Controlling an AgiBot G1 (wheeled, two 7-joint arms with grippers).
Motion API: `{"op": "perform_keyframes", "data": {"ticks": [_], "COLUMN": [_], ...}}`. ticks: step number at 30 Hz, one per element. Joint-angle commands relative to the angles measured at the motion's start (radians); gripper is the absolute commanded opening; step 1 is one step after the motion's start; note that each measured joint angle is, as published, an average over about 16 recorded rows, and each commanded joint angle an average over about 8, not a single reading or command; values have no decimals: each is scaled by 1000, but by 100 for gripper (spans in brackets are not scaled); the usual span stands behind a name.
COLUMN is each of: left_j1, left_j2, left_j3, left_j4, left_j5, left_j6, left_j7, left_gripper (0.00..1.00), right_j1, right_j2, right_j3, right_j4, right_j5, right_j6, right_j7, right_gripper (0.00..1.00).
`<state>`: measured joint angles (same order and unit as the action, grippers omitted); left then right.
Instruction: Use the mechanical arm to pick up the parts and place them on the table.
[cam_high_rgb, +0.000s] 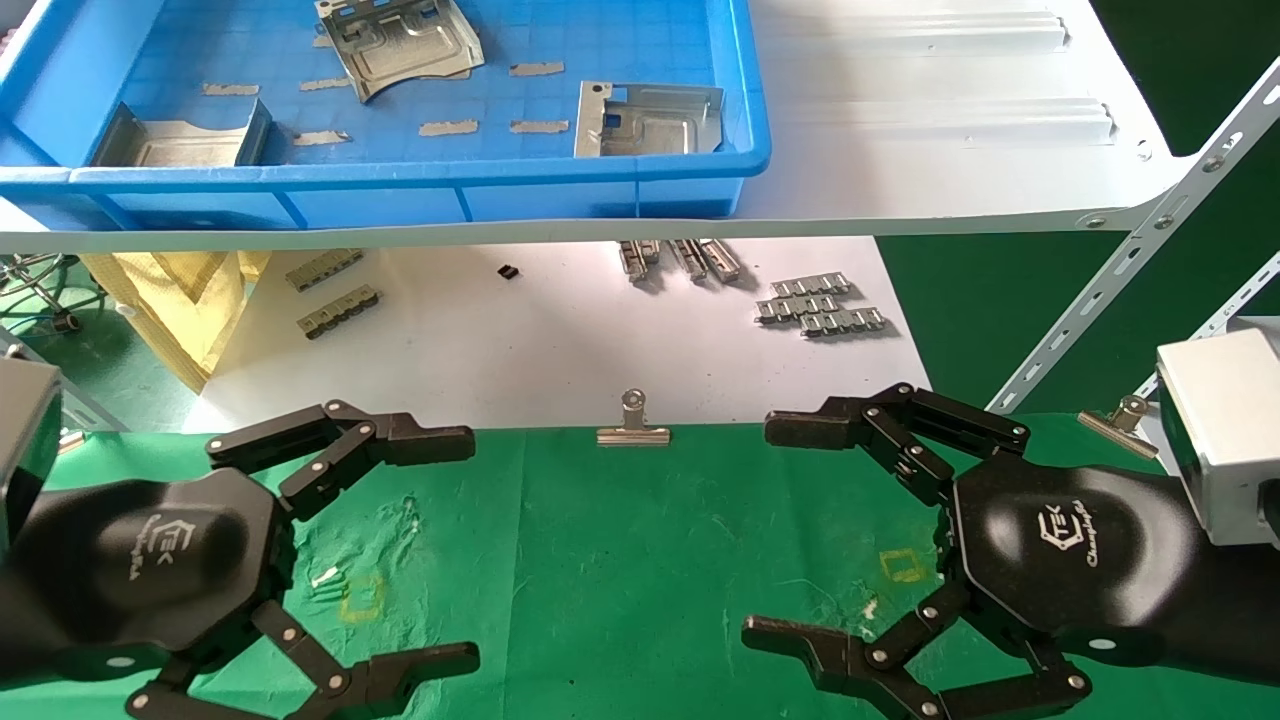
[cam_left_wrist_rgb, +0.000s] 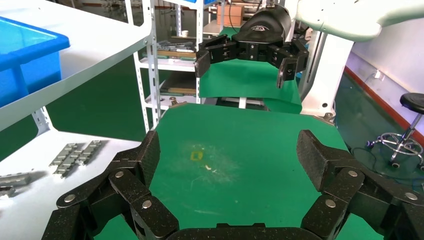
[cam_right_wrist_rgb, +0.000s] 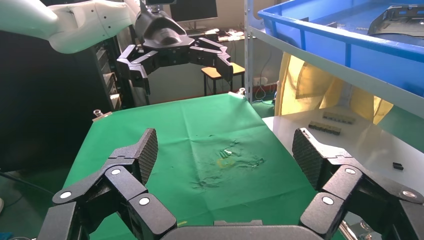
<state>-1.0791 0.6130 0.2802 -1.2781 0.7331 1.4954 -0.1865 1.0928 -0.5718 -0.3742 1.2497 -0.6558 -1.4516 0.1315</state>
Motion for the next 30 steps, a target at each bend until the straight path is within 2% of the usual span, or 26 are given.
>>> {"op": "perform_keyframes", "data": {"ticks": [1, 30], "left_j1": [0, 0], "left_j2": [0, 0], "left_j3": [0, 0], "left_j4": [0, 0], "left_j5": [0, 0], "left_j6": [0, 0], "left_j7": [0, 0], "left_gripper": [100, 100], "right_j1": [0, 0], "right_j2": [0, 0], "right_j3": [0, 0], "right_j4": [0, 0], "right_j5": [0, 0], "right_j6": [0, 0], "right_j7": [0, 0], "right_gripper": [100, 100]}}
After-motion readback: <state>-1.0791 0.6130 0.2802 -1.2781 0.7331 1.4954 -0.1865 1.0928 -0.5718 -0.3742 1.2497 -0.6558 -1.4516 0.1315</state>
